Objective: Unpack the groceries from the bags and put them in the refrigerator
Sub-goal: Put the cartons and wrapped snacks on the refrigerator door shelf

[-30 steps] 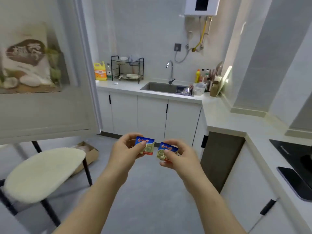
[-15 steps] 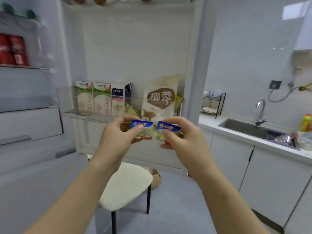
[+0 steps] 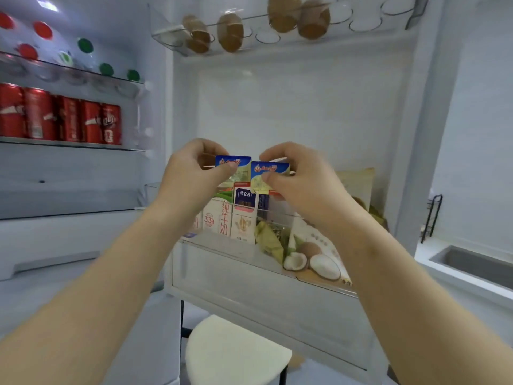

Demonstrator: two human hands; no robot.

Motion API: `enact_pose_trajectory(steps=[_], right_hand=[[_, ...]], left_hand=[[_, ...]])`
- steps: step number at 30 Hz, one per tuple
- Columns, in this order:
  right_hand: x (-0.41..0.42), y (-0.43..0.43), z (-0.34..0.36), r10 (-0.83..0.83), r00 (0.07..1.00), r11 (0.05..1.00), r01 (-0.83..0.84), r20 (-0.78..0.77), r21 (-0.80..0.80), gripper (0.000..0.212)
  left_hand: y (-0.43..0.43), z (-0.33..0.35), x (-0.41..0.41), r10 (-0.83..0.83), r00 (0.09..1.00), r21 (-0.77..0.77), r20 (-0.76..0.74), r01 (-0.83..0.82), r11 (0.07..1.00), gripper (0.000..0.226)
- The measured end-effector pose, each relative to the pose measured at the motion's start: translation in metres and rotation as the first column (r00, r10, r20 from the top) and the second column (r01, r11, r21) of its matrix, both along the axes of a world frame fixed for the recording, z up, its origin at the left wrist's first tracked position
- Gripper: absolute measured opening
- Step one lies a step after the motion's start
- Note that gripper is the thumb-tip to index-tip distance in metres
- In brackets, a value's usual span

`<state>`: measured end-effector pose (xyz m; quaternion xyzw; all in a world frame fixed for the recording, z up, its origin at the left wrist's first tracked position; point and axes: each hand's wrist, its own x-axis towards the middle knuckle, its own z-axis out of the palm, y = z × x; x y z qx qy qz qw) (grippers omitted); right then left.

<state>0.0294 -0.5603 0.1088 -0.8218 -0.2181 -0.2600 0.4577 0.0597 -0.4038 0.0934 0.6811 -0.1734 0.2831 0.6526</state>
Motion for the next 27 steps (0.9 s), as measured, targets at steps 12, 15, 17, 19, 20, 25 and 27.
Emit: enact_pose_trajectory(steps=[12, 15, 17, 19, 20, 25, 27], right_hand=[[0.053, 0.020, -0.001, -0.282, 0.942, 0.935, 0.228, -0.181, -0.270, 0.019], [0.061, 0.035, -0.001, -0.347, 0.909, 0.918, 0.278, -0.232, -0.284, 0.020], [0.065, 0.045, -0.001, -0.391, 0.883, 0.894, 0.297, -0.260, -0.336, 0.020], [0.067, 0.053, -0.001, -0.431, 0.850, 0.878, 0.317, -0.303, -0.358, 0.019], [0.066, 0.055, -0.001, -0.443, 0.830, 0.878, 0.324, -0.340, -0.352, 0.017], [0.066, 0.059, -0.001, -0.422, 0.727, 0.906, 0.314, -0.542, -0.284, 0.012], [0.066, 0.060, 0.000, -0.367, 0.659, 0.929, 0.289, -0.657, -0.229, 0.014]], left_hand=[[0.044, 0.015, 0.078, -0.070, 0.966, 0.645, -0.248, 0.219, 0.732, 0.014], [0.049, 0.019, 0.096, -0.083, 0.952, 0.762, -0.296, 0.288, 0.581, 0.015], [0.051, 0.020, 0.106, -0.098, 0.945, 0.800, -0.311, 0.317, 0.509, 0.015], [0.055, 0.022, 0.116, -0.130, 0.931, 0.802, -0.342, 0.361, 0.476, 0.016], [0.057, 0.022, 0.121, -0.147, 0.918, 0.795, -0.368, 0.393, 0.463, 0.016], [0.059, 0.021, 0.133, -0.219, 0.802, 0.714, -0.556, 0.595, 0.369, 0.015], [0.058, 0.022, 0.132, -0.232, 0.770, 0.697, -0.595, 0.637, 0.329, 0.016]])
